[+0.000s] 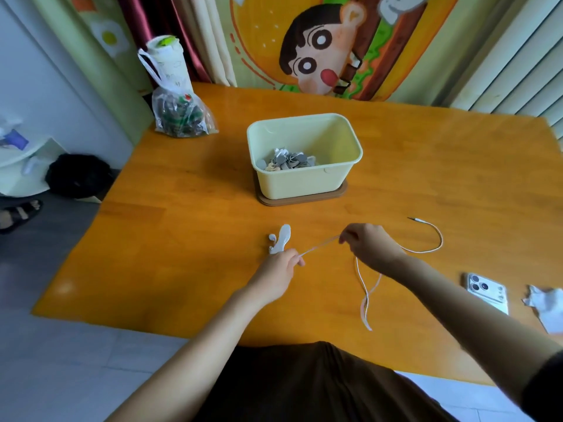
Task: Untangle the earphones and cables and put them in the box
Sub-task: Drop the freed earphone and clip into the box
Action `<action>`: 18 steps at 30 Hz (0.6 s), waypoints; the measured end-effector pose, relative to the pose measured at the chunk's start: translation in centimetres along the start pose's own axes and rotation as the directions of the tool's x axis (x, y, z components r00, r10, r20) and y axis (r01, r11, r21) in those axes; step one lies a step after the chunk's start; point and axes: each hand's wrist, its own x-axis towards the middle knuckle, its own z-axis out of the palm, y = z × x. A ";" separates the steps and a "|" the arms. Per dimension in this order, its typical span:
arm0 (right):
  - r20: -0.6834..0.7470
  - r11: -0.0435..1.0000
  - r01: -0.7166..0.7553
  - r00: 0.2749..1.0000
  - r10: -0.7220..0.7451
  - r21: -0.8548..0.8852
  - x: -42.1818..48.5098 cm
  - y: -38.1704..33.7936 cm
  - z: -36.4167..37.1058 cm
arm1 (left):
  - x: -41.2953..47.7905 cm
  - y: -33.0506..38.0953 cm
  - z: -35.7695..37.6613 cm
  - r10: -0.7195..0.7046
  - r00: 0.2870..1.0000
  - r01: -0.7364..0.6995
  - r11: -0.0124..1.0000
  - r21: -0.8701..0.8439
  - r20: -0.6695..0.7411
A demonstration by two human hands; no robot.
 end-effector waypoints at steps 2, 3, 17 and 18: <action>-0.001 0.995 -0.085 0.996 0.085 -0.054 0.1 2.0 -0.4 | 0.2 -0.6 -0.3 -0.026 1.000 0.026 0.999 0.046 -0.007; -0.019 0.989 -0.131 0.991 0.130 -0.066 0.1 3.0 -0.5 | 0.2 -0.6 -0.5 -0.033 0.999 0.034 0.997 0.068 -0.012; 0.188 0.973 0.164 0.963 -0.193 0.161 -3.0 -1.3 2.9 | 1.2 3.0 1.5 0.141 0.990 -0.141 0.969 0.203 0.017; 0.183 0.967 0.149 0.965 -0.188 0.206 -3.0 -1.8 3.3 | 1.2 3.1 1.5 0.145 0.989 -0.145 0.965 0.217 0.014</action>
